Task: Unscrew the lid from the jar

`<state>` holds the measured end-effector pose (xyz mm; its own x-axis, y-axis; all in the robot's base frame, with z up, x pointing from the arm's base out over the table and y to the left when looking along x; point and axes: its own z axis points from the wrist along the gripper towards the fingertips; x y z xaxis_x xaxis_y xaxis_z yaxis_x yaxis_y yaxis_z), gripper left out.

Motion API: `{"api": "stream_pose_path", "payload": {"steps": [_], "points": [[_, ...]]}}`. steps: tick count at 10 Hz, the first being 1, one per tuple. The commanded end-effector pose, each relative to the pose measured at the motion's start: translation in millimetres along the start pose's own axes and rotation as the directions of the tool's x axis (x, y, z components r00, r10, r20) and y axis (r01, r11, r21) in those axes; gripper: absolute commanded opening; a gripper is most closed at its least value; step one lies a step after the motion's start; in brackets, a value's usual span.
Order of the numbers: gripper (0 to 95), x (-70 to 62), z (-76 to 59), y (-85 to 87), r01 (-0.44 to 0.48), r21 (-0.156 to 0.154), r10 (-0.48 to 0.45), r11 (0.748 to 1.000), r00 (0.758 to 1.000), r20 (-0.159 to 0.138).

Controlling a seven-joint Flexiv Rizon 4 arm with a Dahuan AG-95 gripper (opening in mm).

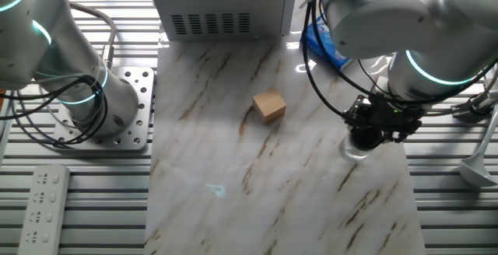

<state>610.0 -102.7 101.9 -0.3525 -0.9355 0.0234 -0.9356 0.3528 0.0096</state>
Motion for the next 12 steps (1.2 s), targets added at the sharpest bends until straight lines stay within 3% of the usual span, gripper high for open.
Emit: {"api": "stream_pose_path", "payload": {"steps": [1, 6, 12], "points": [[38.0, -0.7, 0.4, 0.0, 0.074, 0.002, -0.074, 0.997, 0.997, -0.011], [38.0, -0.6, 0.3, 0.1, 0.223, 0.017, -0.223, 0.975, 0.975, -0.009], [38.0, -0.7, 0.6, 0.1, 0.304, 0.028, -0.304, 0.952, 0.953, -0.001]]}}
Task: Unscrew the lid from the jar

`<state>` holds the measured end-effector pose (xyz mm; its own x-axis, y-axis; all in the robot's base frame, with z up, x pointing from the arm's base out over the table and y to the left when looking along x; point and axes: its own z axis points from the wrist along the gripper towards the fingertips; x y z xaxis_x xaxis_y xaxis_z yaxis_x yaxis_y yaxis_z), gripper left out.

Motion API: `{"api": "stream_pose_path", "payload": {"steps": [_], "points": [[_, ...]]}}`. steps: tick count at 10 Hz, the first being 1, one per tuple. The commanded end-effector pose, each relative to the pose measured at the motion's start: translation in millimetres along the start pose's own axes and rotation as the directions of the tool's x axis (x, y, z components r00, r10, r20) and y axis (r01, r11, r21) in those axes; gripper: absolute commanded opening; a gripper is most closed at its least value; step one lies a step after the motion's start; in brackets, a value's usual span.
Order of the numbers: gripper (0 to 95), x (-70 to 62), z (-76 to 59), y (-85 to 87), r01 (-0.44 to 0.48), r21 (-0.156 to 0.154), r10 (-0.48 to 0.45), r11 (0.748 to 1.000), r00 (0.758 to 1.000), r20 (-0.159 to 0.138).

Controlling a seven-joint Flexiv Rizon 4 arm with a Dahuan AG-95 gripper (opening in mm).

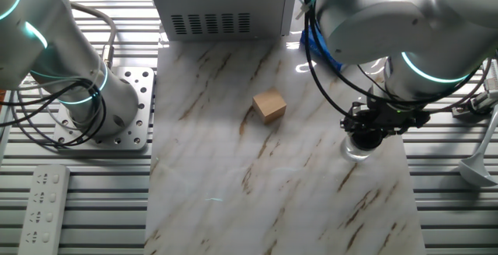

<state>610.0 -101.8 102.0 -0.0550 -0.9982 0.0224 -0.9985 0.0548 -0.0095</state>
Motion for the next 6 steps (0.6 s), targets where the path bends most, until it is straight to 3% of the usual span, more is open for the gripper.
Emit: {"api": "stream_pose_path", "payload": {"steps": [1, 6], "points": [[38.0, 0.3, 0.7, -0.1, 0.012, 0.001, -0.012, 1.000, 1.000, 0.000], [38.0, 0.3, 0.9, 0.4, 0.052, 0.001, -0.052, 0.999, 0.999, 0.000]]}}
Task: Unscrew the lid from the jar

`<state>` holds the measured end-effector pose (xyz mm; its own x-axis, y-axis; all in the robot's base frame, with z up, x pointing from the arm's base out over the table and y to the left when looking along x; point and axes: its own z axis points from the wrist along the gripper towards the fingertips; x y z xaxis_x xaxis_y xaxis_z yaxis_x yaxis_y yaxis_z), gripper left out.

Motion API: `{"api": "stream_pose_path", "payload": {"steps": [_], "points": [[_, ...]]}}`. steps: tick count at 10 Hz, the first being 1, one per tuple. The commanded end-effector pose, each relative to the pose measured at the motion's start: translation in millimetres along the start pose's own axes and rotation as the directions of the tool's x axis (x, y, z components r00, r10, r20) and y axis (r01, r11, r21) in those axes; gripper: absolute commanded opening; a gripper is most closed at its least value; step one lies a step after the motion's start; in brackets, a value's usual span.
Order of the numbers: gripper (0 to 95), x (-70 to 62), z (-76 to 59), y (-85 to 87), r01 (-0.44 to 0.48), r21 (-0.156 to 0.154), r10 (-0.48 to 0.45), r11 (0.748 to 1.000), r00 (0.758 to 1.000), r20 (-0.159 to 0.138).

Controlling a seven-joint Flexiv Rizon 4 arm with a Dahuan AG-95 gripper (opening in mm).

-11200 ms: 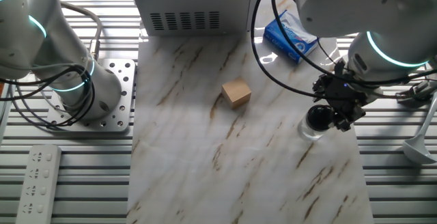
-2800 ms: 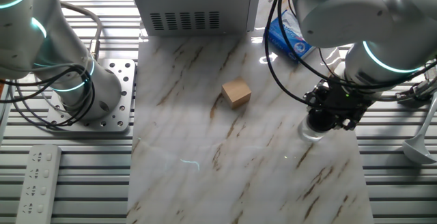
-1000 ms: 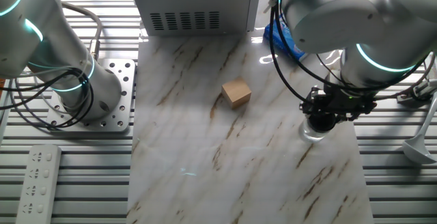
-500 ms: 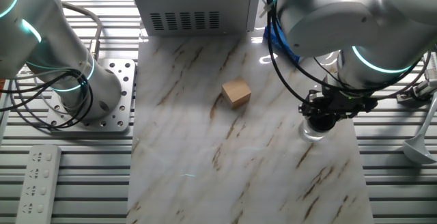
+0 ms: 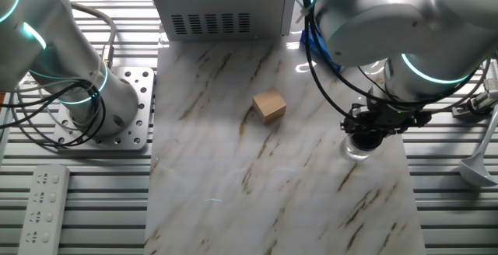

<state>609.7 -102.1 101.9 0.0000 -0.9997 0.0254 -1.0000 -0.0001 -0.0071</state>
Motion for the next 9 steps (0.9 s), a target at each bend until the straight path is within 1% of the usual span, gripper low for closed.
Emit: {"api": "stream_pose_path", "payload": {"steps": [1, 2, 4, 5, 9], "points": [[38.0, -0.1, 0.9, 0.1, -0.005, 0.001, 0.005, 1.000, 1.000, 0.001], [57.0, -0.1, 0.9, 0.1, -0.005, -0.002, 0.005, 1.000, 1.000, 0.002], [57.0, -0.1, 0.9, 0.0, -0.001, -0.001, 0.001, 1.000, 1.000, 0.003], [76.0, -0.1, 0.7, 0.1, -0.001, -0.005, 0.001, 1.000, 1.000, 0.004], [76.0, -0.3, 1.8, -0.3, 0.003, -0.006, -0.003, 1.000, 1.000, 0.009]]}}
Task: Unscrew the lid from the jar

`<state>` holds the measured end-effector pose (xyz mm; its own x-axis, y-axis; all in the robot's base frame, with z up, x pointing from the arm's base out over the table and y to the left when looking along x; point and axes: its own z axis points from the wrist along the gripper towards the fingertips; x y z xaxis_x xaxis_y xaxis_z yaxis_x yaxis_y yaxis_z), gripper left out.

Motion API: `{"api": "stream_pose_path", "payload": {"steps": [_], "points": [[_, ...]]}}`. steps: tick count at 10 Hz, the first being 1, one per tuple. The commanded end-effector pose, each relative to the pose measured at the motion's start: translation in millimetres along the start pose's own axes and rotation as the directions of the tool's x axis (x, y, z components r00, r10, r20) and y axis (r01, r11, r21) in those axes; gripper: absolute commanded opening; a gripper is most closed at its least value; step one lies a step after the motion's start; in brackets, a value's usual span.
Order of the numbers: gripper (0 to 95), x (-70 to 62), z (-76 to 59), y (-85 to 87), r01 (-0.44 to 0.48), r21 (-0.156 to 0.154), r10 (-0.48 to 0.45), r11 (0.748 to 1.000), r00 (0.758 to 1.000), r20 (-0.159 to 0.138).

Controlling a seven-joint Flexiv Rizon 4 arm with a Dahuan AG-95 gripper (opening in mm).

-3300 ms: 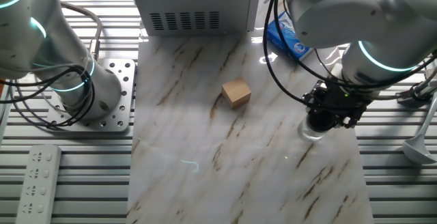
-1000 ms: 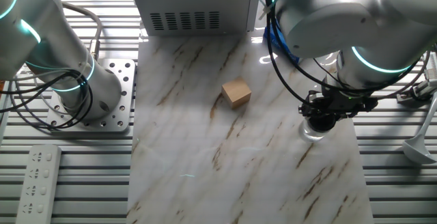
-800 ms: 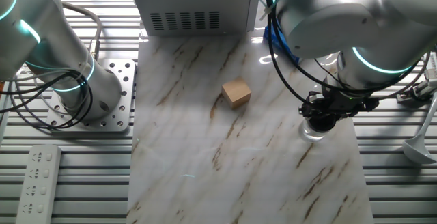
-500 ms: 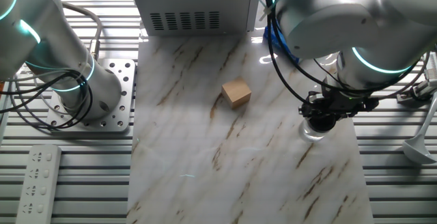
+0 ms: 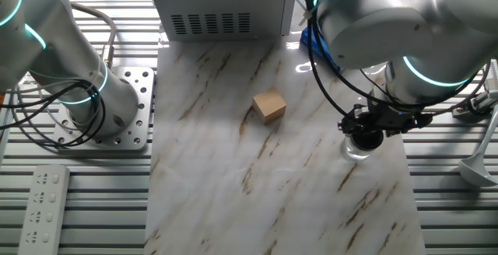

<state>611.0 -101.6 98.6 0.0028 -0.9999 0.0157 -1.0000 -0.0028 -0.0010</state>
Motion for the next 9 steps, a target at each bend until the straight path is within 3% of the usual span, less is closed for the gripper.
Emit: {"api": "stream_pose_path", "payload": {"steps": [1, 3, 4, 8, 9], "points": [[76.0, 0.3, -1.5, 0.9, -0.008, -0.003, 0.008, 1.000, 1.000, 0.000], [76.0, 0.4, -2.4, 1.2, -0.046, -0.016, 0.046, 0.999, 0.999, 0.005], [95.0, 0.4, -2.7, 1.3, -0.065, -0.023, 0.065, 0.998, 0.998, 0.006], [95.0, 0.7, -7.0, 2.5, -0.145, -0.023, 0.145, 0.989, 0.989, 0.002], [95.0, 0.7, -9.4, 3.1, -0.206, -0.022, 0.206, 0.978, 0.979, 0.000]]}}
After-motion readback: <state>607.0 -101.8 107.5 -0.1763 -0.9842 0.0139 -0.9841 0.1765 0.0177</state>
